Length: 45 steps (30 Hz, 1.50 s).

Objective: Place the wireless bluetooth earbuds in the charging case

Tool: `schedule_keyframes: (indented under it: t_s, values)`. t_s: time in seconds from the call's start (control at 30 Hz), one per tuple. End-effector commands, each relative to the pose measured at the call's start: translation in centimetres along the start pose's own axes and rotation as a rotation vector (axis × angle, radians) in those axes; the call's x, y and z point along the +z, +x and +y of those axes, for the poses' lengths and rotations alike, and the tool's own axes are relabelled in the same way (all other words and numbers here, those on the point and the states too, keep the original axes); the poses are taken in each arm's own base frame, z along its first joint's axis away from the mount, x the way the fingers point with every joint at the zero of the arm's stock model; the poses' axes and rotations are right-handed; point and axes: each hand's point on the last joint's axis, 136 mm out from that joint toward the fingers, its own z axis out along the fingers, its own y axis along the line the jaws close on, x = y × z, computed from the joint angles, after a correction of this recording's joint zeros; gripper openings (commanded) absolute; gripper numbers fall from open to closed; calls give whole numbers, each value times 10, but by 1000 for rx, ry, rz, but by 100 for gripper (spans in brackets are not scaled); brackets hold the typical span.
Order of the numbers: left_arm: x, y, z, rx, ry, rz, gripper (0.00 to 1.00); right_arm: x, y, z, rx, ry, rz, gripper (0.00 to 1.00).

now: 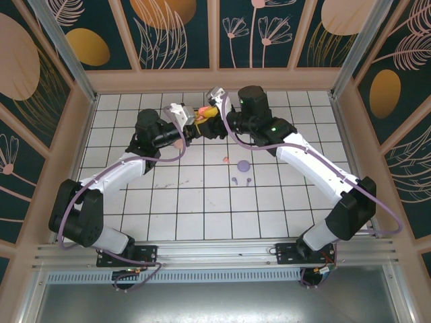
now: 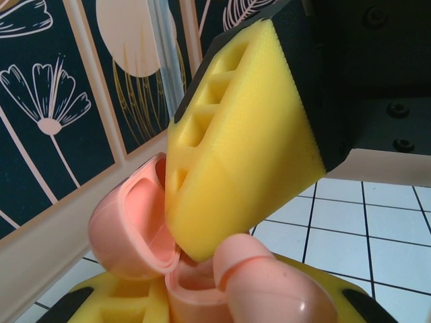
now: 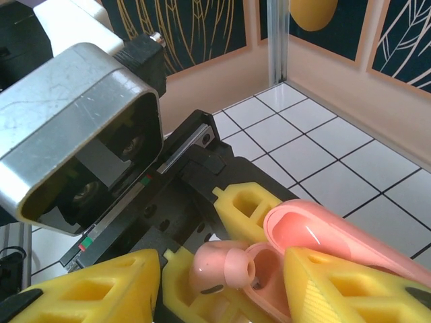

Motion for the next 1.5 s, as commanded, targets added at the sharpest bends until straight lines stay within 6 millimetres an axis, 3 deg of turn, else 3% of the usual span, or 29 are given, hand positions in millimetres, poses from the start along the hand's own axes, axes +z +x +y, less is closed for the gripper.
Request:
schedule_keyframes:
  t_s: [0.0,0.23,0.5,0.8,1.47]
  values:
    - [4,-24,-4,35,36,-50,0,3,-12,5,-25,-25,-30,50]
    - [4,-25,-5,38,47,-54,0,9,-9,2,-15,-27,-19,43]
    - [5,-24,-4,37,44,-52,0,11,-9,1,-11,-25,-16,24]
    - [6,-21,-1,34,27,-49,0,5,-18,1,3,-20,-52,21]
    - [10,-11,7,20,-1,-34,0,-35,-56,-2,61,-21,-211,20]
